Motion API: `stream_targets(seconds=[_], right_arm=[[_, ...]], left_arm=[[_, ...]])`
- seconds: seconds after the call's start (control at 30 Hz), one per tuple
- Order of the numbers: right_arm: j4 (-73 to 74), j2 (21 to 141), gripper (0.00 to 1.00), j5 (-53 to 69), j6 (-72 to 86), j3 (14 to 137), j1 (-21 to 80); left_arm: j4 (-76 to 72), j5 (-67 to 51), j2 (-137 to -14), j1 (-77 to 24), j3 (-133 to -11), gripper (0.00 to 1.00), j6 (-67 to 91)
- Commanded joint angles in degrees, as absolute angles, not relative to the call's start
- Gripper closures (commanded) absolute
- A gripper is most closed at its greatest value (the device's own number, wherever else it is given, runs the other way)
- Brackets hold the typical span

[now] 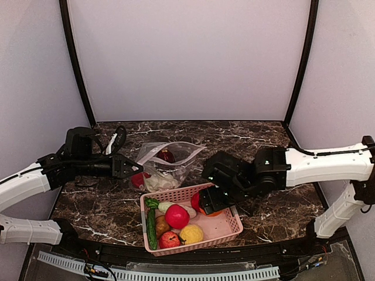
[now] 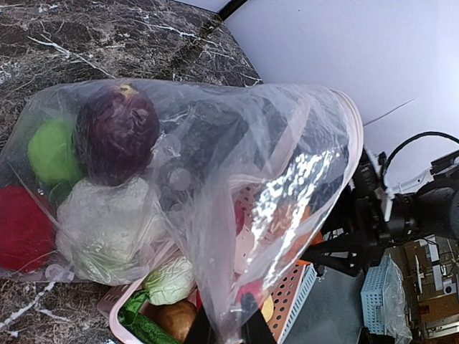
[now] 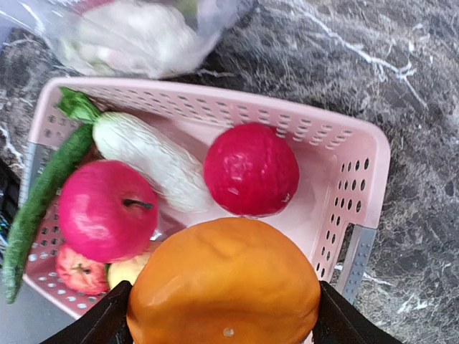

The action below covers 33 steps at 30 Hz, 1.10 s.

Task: Place the food in the zip-top bag and seal the zipper
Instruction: Pick up the fake fruit from the bin, then place the fake fruit in the zipper food storage bag.

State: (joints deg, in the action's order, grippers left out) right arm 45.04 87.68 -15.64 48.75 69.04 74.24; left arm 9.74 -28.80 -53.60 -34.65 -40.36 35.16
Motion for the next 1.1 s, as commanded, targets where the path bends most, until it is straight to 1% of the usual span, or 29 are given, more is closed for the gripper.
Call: stream_targets(seconds=[0.0, 0.17, 0.4, 0.87, 1.07], right_arm=[[42.7, 81.5, 0.27, -19.5, 43.1, 73.5, 74.8], [36.1, 80.4, 0.27, -20.0, 38.4, 77.3, 72.9], [29.6, 85.9, 0.27, -17.1, 32.8, 84.3, 70.8], [28.0, 96.6, 0.28, -13.0, 28.8, 93.6, 63.6], [27.9, 100.3, 0.27, -14.7, 26.6, 97.3, 62.0]], left_arm=[[10.0, -28.1, -53.7, -34.5, -41.9, 0.99, 34.6], [10.2, -28.2, -54.1, -34.5, -42.4, 0.99, 34.5], [11.5, -28.0, -54.3, -34.5, -43.4, 0.99, 33.9], [11.4, -29.2, -55.8, -34.5, -43.8, 0.99, 33.9], [11.3, -30.1, -56.1, -34.5, -44.4, 0.99, 34.0]])
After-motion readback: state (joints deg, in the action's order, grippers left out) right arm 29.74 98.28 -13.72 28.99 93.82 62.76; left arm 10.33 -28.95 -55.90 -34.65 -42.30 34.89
